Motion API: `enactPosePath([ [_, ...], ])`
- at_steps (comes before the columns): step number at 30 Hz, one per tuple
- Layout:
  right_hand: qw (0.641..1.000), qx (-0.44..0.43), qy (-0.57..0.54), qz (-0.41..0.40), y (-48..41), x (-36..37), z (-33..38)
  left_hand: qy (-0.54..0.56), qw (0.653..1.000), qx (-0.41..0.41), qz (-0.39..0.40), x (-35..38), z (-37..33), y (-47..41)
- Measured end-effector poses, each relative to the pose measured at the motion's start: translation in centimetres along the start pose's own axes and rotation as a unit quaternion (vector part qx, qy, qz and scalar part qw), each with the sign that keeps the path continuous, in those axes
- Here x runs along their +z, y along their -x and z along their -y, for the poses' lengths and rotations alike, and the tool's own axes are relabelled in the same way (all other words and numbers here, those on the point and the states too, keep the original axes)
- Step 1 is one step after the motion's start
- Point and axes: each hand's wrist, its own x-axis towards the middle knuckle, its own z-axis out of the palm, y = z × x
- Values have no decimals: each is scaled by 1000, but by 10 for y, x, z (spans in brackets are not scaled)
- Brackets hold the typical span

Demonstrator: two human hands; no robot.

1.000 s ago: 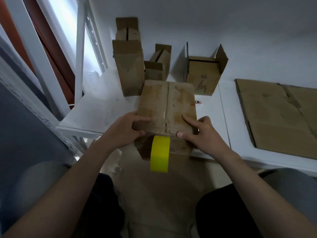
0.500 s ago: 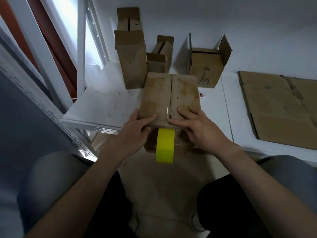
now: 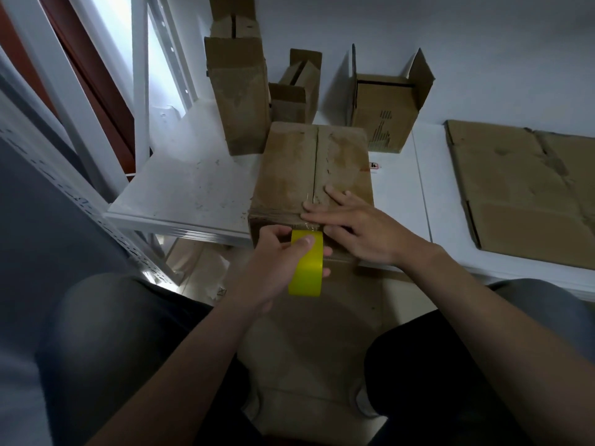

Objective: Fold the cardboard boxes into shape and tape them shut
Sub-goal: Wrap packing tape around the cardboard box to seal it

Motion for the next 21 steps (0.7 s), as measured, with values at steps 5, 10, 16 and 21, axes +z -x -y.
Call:
enactPosePath([
  [5, 999, 29, -11, -21, -16, 2, -2, -13, 999, -29, 28, 1, 5, -7],
  [10, 998, 35, -25, -40, -21, 3, -5, 2, 994, -109, 23, -1, 31, -11],
  [16, 976, 62, 144, -149, -19, 29, 13, -39, 997, -68, -24, 2, 36, -18],
  [21, 968, 56, 179, -166, -15, 35, 12, -94, 993, -58, -30, -8, 41, -21],
])
